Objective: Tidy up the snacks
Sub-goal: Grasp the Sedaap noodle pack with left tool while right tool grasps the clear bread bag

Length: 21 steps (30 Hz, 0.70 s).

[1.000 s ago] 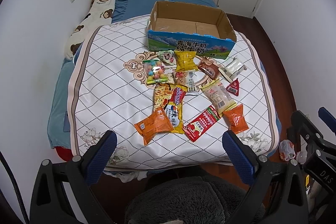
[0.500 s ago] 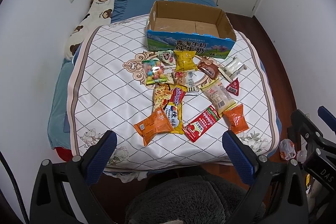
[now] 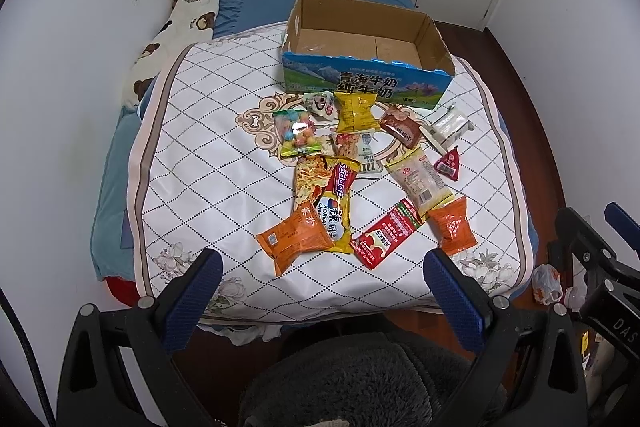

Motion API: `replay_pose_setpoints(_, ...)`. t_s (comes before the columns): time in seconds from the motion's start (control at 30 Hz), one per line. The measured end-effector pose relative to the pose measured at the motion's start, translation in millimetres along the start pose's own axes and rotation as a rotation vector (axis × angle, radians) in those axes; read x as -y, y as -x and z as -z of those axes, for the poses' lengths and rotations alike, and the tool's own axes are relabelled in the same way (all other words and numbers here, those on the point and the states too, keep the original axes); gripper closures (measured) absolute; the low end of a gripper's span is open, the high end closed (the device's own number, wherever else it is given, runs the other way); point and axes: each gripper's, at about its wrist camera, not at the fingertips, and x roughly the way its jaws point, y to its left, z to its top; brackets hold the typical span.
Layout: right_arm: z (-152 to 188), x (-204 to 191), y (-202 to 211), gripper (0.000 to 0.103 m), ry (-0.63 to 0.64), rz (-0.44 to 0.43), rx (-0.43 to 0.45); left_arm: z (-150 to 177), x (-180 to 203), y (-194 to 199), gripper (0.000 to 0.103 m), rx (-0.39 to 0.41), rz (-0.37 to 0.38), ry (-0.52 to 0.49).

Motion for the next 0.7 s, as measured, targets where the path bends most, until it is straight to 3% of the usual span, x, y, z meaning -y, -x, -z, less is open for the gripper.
replay_pose_setpoints(0.27,-2.4,5.2,-22.9,0.0,-0.03,-0.016,-0.042,-8.9,-11.7,-18.1,0.0,-0.003,-0.023,0.029)
replay_pose_setpoints(0.47,-5.6,12.1,-92.1,0.0,-0.088,-0.057,-0.15,-33.0,-33.6,-89.2,0.0,-0.097,-0.063,0.047)
replay_pose_setpoints(0.7,-12.7,12.3,-193.6,0.0,-0.053,-0.04,-0.253,-53.2,-25.9,-194.1,0.0,-0.274,-0.061,-0.024)
